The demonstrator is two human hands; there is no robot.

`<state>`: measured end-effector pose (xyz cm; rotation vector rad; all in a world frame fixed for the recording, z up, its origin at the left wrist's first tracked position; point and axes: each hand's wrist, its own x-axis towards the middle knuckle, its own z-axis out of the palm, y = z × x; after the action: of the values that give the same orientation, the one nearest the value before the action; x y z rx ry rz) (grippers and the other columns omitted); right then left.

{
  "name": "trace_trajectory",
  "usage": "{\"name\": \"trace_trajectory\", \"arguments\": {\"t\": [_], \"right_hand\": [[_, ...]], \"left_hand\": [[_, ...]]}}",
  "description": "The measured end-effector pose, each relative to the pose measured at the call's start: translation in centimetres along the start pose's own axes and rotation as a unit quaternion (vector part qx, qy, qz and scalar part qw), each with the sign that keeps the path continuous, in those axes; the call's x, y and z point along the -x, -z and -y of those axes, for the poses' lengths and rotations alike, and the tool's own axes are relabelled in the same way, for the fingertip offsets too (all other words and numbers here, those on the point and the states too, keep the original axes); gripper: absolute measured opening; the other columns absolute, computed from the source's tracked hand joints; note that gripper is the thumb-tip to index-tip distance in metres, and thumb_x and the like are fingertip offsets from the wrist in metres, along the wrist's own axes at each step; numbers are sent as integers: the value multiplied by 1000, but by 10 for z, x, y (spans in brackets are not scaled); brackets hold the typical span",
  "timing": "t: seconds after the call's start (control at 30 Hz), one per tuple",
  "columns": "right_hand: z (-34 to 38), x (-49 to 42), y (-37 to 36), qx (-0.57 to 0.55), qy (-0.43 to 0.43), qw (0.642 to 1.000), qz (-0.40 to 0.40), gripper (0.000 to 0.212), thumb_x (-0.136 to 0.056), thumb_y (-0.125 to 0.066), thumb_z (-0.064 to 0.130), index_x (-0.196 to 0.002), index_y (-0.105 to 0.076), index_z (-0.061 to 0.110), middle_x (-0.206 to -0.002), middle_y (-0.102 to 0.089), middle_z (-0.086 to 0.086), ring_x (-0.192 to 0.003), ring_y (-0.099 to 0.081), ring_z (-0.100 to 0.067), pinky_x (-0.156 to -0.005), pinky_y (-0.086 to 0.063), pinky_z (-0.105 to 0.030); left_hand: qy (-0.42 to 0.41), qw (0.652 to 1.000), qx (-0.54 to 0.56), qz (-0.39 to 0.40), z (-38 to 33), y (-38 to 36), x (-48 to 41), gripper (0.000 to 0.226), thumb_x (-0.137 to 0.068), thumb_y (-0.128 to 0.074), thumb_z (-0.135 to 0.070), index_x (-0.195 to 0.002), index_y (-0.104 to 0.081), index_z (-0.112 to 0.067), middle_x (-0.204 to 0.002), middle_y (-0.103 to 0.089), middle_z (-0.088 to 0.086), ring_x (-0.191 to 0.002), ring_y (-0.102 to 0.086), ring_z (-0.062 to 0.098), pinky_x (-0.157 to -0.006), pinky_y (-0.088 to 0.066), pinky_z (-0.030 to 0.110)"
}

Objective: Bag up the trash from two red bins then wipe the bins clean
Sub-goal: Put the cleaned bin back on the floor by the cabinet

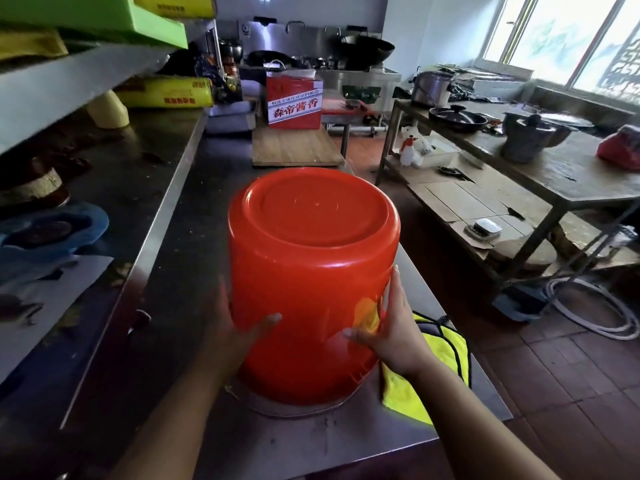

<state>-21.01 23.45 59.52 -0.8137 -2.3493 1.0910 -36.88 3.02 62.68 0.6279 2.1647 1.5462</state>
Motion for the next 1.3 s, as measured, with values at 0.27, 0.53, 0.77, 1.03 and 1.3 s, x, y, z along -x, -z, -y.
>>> {"name": "trace_trajectory", "arguments": {"t": [0.27, 0.53, 0.77, 1.03, 1.3], "right_hand": [[7, -4, -1, -148, 12, 988, 29, 133, -60, -90, 38, -143, 12, 54, -153, -27, 16, -135, -37, -1, -109, -38, -43], [50, -28, 15, -107, 36, 993, -19, 111, -67, -76, 59, -146, 1, 50, -150, -33, 16, -133, -34, 5, -112, -34, -32], [79, -44, 33, -28, 49, 997, -51, 115, -55, -62, 81, -149, -5, 46, -158, -18, 10, -145, -19, -13, -116, -26, -44], [99, -78, 50, 31, 1, 999, -29, 89, -74, -56, 73, -145, -7, 53, -158, -18, 5, -141, -26, -29, -113, -28, -49], [117, -90, 59, 41, 64, 997, -8, 77, -75, -58, 68, -143, -29, 49, -151, -24, -3, -139, -30, -23, -113, -30, -43]], "left_hand": [[-24, 996, 83, 34, 9, -2, -16, 124, -39, -84, -64, -143, -19, -48, -140, -47, -9, -122, -50, 7, -101, -42, 37], [-91, 993, 74, -11, -36, 13, -33, 111, -55, -81, -45, -145, -17, -46, -143, -43, -8, -122, -47, 9, -100, -39, 33], [-110, 992, 54, -4, -74, 26, -42, 113, -49, -76, -51, -146, -18, -45, -143, -40, -12, -119, -46, 3, -94, -35, 24], [-112, 992, -49, 22, -97, 15, -50, 110, -57, -79, -45, -146, -13, -46, -155, -18, -8, -131, -31, 9, -101, -28, 29], [-129, 975, -181, 4, -114, 0, -82, 99, -61, -69, -65, -143, -15, -53, -157, 5, -13, -143, -13, 16, -110, -20, 33]]}}
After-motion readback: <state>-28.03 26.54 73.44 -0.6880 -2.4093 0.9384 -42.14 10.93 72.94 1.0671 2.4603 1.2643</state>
